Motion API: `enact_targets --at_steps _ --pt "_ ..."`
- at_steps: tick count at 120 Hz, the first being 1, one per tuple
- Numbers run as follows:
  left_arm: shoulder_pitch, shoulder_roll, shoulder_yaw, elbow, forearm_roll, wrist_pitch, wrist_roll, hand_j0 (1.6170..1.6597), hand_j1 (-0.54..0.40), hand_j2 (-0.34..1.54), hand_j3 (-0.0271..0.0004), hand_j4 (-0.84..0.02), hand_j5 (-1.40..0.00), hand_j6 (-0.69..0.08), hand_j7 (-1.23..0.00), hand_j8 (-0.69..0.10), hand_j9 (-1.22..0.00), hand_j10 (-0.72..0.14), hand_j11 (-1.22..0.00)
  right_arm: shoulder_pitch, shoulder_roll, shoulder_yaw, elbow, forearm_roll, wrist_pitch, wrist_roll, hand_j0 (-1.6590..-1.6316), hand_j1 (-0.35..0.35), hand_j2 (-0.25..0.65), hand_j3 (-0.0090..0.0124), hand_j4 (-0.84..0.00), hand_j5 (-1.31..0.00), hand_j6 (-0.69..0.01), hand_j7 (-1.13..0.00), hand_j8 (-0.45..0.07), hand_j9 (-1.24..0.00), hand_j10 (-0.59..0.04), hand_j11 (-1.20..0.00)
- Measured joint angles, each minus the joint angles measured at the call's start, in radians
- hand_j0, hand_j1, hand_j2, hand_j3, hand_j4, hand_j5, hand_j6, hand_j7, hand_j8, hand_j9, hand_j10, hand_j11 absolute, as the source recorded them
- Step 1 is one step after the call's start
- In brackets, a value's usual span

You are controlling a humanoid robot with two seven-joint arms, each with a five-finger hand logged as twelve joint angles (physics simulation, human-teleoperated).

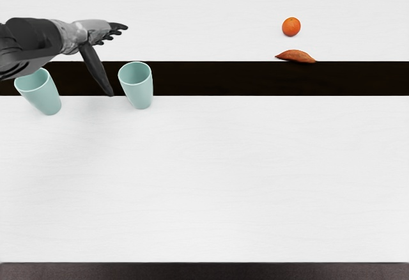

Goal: Pick up cup and place in cup with left hand

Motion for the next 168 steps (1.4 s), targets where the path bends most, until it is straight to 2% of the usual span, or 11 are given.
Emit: enact_targets --at_steps 31,66,95,132,168 --pt "-0.029 -0.140 0.043 0.082 0.016 0.023 0.000 1.6581 0.348 0.00 0.0000 -0.004 0.00 -0.005 0.00 -0.005 0.00 -0.004 0.00 0.000 0.000 0.000 0.000 0.000 0.000 0.000 -1.6581 -0.349 0.000 0.0000 0.000 0.00 0.001 0.00 0.000 0.00 0.000 0.00" --pt "-0.036 -0.181 0.082 0.152 0.042 0.105 0.000 1.6581 0.343 0.00 0.0000 -0.008 -0.01 -0.009 -0.01 -0.009 -0.01 -0.008 -0.01 0.000 0.000 0.000 0.000 0.000 0.000 0.000 -1.6581 -0.349 0.000 0.0000 0.000 0.00 0.001 0.00 0.000 0.00 0.000 0.00" --pt "-0.040 -0.228 0.099 0.230 0.054 0.123 0.000 1.6581 0.337 0.00 0.0000 -0.014 -0.01 -0.015 -0.01 -0.014 -0.01 -0.013 -0.01 0.000 0.000 0.000 0.000 0.000 0.000 0.000 -1.6581 -0.349 0.000 0.0000 0.000 0.00 0.001 0.00 0.000 0.00 0.000 0.00" --pt "-0.044 -0.261 0.137 0.276 0.056 0.124 0.000 1.6581 0.167 0.03 0.0000 -0.155 -0.20 -0.156 -0.20 -0.156 -0.20 -0.155 -0.20 0.000 0.000 0.000 0.000 0.000 0.000 0.000 -1.6581 -0.349 0.000 0.0000 0.000 0.00 0.001 0.00 0.000 0.00 0.000 0.00" --pt "-0.061 -0.287 0.162 0.328 0.056 0.124 0.000 1.6580 0.105 0.04 0.0000 -0.208 -0.27 -0.208 -0.27 -0.208 -0.27 -0.207 -0.27 0.000 0.000 0.000 0.000 0.000 0.000 0.000 -1.6581 -0.349 0.000 0.0000 0.000 0.00 0.000 0.00 0.000 0.00 0.000 0.00"
